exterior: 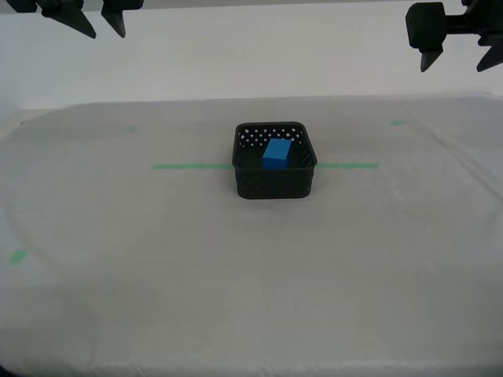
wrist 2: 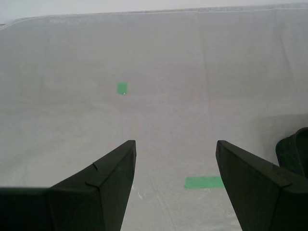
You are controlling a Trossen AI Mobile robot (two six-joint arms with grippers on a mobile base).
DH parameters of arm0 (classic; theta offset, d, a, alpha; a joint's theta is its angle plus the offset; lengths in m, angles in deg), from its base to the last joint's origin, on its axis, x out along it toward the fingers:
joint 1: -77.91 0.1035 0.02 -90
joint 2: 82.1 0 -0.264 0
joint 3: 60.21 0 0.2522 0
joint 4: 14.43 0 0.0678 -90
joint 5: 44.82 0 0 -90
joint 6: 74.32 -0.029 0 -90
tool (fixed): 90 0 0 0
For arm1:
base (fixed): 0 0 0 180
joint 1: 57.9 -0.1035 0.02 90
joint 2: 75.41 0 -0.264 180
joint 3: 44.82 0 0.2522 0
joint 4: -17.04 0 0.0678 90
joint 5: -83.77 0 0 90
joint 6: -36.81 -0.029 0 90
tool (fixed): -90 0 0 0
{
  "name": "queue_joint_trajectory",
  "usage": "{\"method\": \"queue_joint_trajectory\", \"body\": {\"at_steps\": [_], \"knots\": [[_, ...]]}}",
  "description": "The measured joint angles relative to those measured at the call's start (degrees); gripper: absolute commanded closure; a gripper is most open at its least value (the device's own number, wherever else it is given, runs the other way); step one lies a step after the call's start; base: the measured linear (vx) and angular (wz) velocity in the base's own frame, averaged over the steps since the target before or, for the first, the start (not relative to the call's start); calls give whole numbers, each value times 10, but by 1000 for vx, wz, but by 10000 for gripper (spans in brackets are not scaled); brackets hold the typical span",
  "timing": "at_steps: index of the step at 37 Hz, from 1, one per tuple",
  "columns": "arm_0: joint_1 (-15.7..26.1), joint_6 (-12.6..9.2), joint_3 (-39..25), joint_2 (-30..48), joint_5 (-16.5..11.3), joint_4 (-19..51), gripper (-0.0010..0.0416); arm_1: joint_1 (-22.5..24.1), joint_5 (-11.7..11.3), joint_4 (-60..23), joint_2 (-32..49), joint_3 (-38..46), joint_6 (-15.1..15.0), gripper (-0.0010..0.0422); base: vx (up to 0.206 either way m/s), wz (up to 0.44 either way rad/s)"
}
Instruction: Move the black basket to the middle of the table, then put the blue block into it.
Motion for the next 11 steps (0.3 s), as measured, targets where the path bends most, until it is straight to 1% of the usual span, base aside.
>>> {"method": "queue_joint_trajectory", "body": {"at_steps": [11], "knots": [[0,0,0,0,0,0,7,0,0,0,0,0,0,188,0,0]]}}
